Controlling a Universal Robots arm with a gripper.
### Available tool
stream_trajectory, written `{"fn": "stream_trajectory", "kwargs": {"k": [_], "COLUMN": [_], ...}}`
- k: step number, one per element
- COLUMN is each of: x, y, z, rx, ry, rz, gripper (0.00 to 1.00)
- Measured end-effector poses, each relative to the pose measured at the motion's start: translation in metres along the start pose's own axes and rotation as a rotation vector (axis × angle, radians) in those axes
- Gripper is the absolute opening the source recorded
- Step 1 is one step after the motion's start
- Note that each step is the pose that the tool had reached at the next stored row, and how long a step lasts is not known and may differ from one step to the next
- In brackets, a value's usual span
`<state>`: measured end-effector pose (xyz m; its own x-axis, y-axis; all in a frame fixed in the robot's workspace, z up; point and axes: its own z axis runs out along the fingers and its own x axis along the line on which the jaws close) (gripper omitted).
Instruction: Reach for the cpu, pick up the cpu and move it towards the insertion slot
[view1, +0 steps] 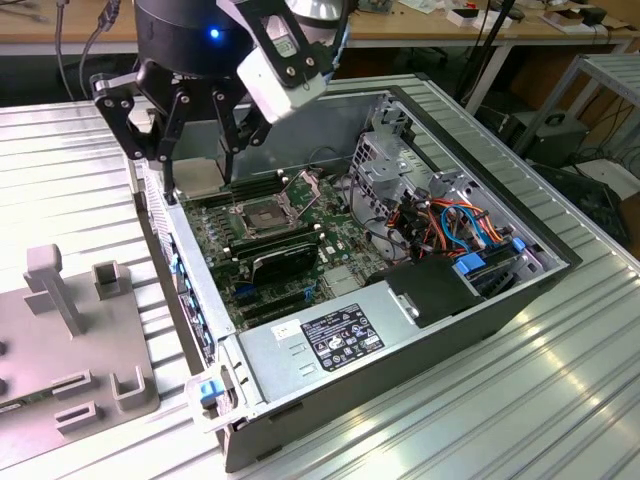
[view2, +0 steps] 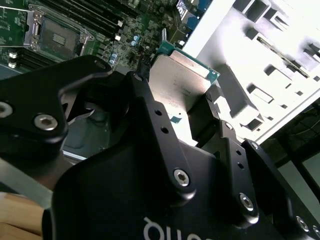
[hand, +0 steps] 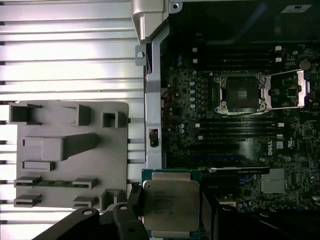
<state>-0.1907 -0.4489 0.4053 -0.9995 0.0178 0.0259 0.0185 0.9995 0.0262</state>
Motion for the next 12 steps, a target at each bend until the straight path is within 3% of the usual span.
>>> {"fn": "stream_trajectory", "kwargs": {"k": [8, 9, 12], "x": [-0.0157, -0.0210, -0.0277], "y": [0.0005, 0.0006, 0.0010], "z": [-0.0001, -0.0002, -0.0001], "rx": [0.0039, 0.0048, 0.0063], "ry": [0.0000, 0.0000, -0.0002], "rz": [0.000, 0.000, 0.000], "gripper": [0.55, 0.55, 0.55]}}
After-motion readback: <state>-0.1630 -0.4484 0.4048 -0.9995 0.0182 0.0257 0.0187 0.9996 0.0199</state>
